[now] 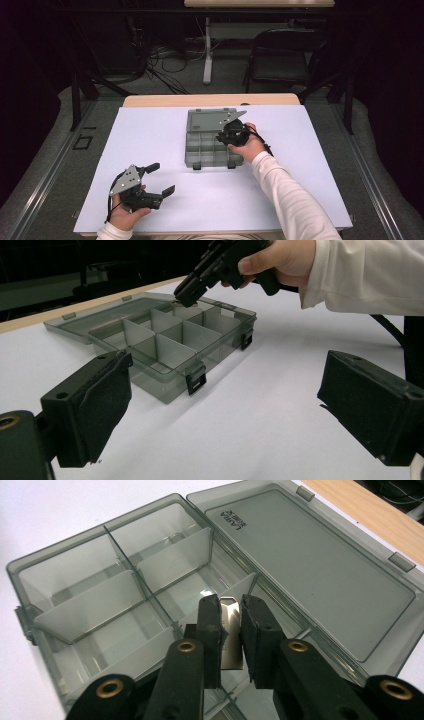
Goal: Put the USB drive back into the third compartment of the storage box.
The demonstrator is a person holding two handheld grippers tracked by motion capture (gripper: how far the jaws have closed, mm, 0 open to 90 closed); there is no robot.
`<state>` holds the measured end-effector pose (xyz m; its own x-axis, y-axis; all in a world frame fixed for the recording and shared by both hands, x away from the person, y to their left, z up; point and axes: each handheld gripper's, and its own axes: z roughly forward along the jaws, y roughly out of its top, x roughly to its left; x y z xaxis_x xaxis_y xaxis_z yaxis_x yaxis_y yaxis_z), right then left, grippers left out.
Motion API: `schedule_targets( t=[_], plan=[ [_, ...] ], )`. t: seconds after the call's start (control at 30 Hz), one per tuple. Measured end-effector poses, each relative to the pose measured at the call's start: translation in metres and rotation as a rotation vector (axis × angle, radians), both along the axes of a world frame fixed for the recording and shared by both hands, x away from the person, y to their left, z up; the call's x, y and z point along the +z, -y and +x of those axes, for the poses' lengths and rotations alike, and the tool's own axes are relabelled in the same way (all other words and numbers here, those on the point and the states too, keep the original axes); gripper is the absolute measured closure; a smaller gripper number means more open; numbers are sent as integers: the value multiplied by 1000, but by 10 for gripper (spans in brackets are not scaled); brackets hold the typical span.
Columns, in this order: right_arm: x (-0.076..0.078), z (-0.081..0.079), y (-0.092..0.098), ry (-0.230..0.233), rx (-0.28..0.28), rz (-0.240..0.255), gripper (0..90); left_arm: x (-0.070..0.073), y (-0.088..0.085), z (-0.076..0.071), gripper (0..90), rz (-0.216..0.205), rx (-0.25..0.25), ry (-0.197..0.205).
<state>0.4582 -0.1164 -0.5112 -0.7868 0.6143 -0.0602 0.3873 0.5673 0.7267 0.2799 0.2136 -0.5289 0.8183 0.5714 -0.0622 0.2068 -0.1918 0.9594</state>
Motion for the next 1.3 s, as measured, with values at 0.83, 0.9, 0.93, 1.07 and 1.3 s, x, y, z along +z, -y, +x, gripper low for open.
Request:
schedule_targets(
  t=[0.83,0.9,0.93,1.07,1.3],
  plan=[
    [-3,2,-1,-9,-14,24,691,0,0,0,66,0,5,-3],
    [-2,1,-1,-4,-14,34,658,0,0,0,66,-1,5,-4],
    [-1,1,-1,4,-16,35,643,0,0,0,66,-1,5,-4],
    [3,-2,-2,19,-23,47,519,0,0,0,66,-4,7,-2],
    [8,-10,-5,7,-4,36,404,0,-1,1,66,-5,10,-3]
  ],
)
